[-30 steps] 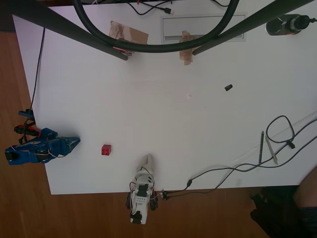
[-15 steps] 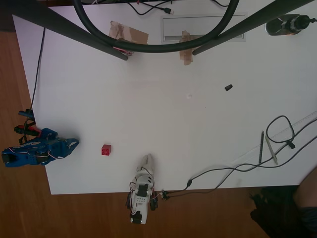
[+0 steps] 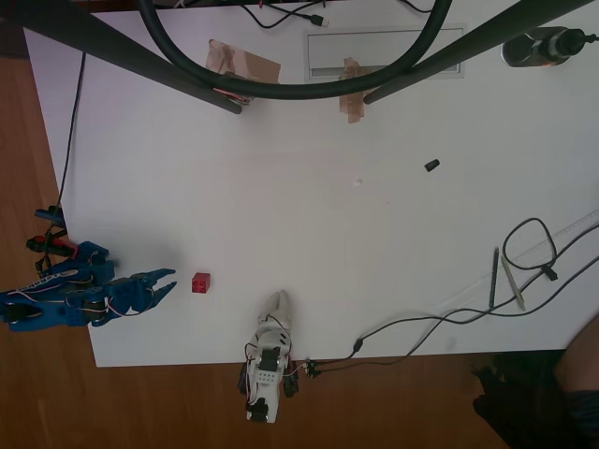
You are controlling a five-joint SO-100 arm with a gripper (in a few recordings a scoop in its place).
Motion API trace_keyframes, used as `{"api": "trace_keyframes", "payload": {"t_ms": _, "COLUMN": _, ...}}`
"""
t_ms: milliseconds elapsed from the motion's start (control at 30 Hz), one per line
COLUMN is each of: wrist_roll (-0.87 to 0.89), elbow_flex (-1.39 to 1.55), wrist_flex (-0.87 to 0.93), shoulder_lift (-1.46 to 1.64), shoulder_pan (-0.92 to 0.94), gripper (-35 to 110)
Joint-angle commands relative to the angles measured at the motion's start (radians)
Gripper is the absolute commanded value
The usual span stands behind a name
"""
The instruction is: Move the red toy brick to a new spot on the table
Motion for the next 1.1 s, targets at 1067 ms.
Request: {"api": "trace_keyframes", "payload": {"t_ms": 1067, "wrist_roll": -0.112, "elbow_flex": 0.08, "wrist_flex": -0.69, "shoulder_lift": -0.434, "shoulder_pan": 0.169, "gripper": 25}}
